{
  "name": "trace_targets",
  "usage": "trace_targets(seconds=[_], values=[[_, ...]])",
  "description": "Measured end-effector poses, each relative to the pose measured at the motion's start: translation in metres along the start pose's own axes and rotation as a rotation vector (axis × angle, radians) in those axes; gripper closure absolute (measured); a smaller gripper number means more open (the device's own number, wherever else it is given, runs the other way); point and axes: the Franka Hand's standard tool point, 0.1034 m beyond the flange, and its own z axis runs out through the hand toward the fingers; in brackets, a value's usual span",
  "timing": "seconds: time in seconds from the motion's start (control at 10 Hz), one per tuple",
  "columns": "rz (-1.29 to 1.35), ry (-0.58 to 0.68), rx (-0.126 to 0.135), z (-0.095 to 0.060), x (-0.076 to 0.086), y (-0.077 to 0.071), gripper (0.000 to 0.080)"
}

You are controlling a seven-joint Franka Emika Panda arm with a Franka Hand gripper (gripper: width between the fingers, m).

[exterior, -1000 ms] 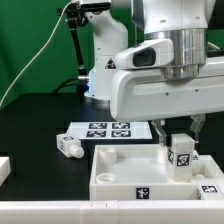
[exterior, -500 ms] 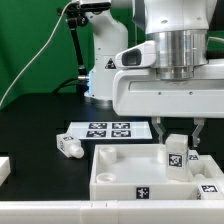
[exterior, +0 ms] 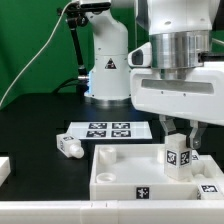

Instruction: Assemble one leg

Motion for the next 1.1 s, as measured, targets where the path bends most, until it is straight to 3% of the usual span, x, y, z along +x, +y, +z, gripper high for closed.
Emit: trace_targets(seconds=[0.2, 0.3, 0.4, 0.5, 0.6, 1.1], values=[[-0.019, -0.001, 0.001, 0.0001, -0.0001, 0.0000, 0.0515], [-0.054, -0.001, 0.001, 0.0001, 0.0000, 0.0000, 0.0337], [-0.149, 0.003, -0.001, -0.0004, 0.0006, 0.0000, 0.0218], [-0.262, 0.004, 0.001, -0.0006, 0.0007, -0.0004, 0.0218], [-0.374, 0.008, 0.005, -0.0012, 0.0021, -0.0012, 0.0162], [-0.876, 0.014, 0.005, -0.0011, 0.0044, -0.0010, 0.0150]])
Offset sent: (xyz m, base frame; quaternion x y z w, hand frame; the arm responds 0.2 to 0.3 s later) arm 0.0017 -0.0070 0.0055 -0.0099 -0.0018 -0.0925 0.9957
